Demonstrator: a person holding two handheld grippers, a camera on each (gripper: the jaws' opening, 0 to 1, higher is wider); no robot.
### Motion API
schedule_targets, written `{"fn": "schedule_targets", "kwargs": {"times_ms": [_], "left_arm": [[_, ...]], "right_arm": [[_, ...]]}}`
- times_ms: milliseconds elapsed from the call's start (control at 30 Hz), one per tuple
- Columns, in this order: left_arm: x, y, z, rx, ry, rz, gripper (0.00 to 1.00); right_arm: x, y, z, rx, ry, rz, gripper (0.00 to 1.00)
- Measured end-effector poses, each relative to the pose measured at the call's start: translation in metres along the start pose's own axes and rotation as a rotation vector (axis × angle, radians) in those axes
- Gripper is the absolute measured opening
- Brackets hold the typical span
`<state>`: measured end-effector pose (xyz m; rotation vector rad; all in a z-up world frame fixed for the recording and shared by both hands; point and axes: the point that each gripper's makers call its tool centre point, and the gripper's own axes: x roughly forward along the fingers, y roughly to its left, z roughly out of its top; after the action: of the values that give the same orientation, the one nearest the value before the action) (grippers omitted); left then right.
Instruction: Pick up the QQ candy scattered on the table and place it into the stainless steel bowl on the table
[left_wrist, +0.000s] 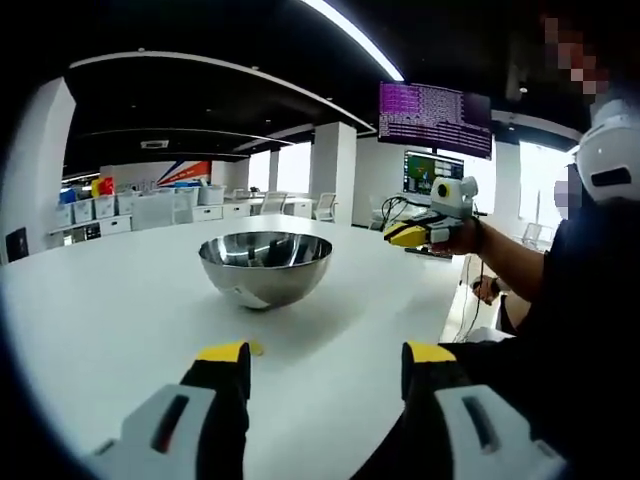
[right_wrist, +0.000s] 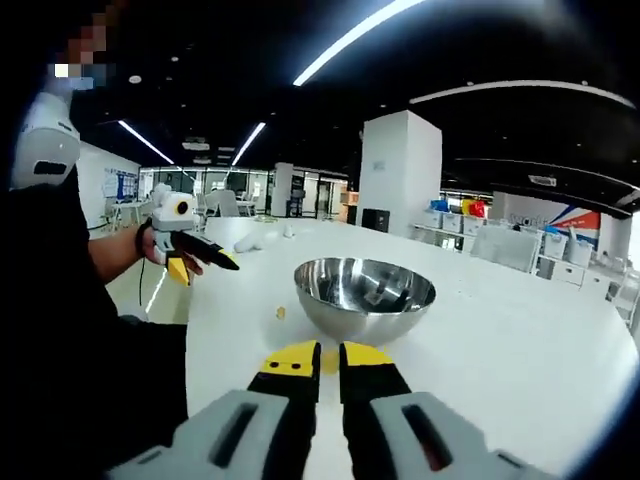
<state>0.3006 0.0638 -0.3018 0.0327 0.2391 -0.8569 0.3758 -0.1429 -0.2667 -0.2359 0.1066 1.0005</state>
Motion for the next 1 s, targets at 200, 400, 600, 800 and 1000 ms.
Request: {"fn": "schedule_targets", "kwargs": {"times_ms": [200,400,600,800,1000], "left_arm": [[0.000,0.000,-0.004,-0.007,0.003,-0.006,0.61],[-0.002,0.005,-0.008,-0.019,-0.001,-0.003,0.60],[-0.005,0.011,-0.010,-0.034,-0.008,-0.002,0.60],[-0.010,0.021,-0.010,-0.050,-0.022,0.007,0.60],[-0.016,0.027,-0.014,-0.064,-0.029,0.015,0.60]], "right_arm": [[0.045,-0.044,0.028,-0.084,0.113,-0.020,0.09],[0.098,-0.060,0.035,-0.231,0.264,0.020,0.09],[0.141,-0.059,0.038,-0.345,0.350,0.044,0.09],[0.162,-0.060,0.036,-0.377,0.407,0.072,0.09],[0.167,-0.066,0.032,-0.396,0.441,0.057,0.13]]}}
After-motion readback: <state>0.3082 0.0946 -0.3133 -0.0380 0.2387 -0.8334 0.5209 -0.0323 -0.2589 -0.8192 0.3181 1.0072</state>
